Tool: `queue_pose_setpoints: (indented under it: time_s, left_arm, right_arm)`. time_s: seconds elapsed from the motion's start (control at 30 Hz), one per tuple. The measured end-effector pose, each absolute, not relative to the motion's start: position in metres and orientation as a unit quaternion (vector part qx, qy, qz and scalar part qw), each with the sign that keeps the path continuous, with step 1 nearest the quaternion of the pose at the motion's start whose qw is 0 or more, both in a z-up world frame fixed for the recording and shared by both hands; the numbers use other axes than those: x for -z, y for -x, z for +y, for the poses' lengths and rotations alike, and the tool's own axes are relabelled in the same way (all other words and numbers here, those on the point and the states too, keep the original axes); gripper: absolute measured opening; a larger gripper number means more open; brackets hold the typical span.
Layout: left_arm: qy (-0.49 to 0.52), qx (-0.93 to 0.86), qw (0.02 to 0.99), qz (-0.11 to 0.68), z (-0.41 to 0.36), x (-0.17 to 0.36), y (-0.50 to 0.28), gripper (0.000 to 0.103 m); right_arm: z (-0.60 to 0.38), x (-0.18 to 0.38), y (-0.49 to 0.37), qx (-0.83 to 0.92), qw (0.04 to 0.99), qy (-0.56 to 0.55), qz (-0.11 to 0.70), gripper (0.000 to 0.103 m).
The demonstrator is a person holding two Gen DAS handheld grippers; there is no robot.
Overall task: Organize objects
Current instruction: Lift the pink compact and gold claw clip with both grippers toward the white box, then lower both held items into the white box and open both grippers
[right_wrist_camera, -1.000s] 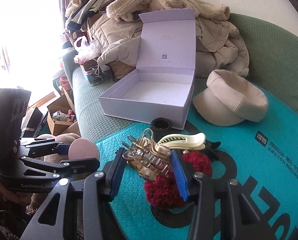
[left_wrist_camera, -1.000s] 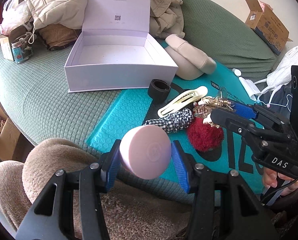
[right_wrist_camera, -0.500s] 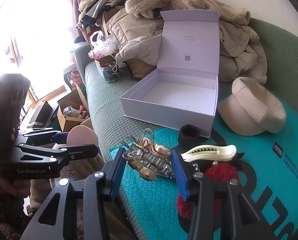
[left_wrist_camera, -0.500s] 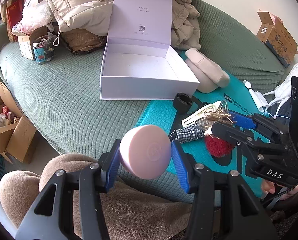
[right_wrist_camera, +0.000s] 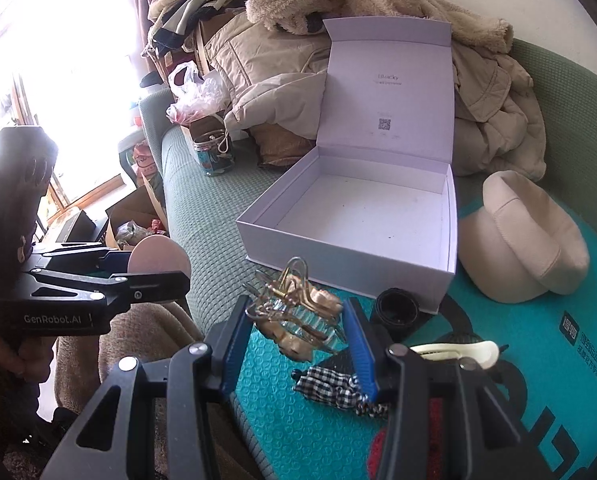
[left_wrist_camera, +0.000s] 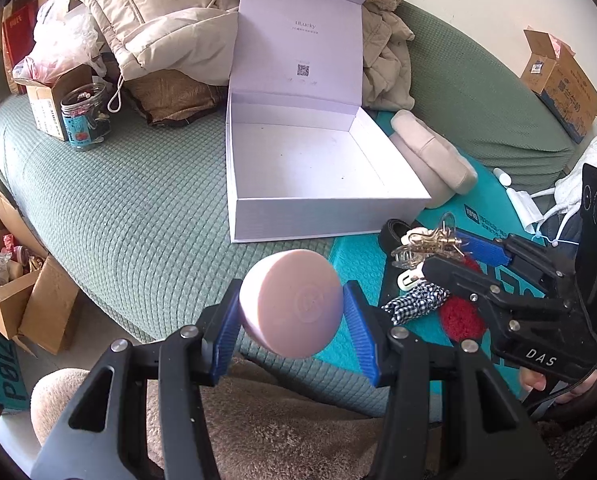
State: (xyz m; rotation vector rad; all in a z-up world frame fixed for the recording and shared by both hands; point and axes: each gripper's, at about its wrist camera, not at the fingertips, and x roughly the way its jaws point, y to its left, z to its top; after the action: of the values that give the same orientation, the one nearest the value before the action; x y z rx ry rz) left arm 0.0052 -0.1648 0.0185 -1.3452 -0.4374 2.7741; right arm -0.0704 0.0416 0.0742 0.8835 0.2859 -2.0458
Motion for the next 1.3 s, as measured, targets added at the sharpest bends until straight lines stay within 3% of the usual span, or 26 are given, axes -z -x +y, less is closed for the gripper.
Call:
queue_pose_setpoints:
  time_s: [1.3]
  left_arm:
    - [0.414,-0.904,0.005,-0.105,-0.23,-0.042,0.155,0.048]
  right_arm:
    - [-0.045,-0.093,0.191,0.812,0.451,-0.347,0.131,0.047]
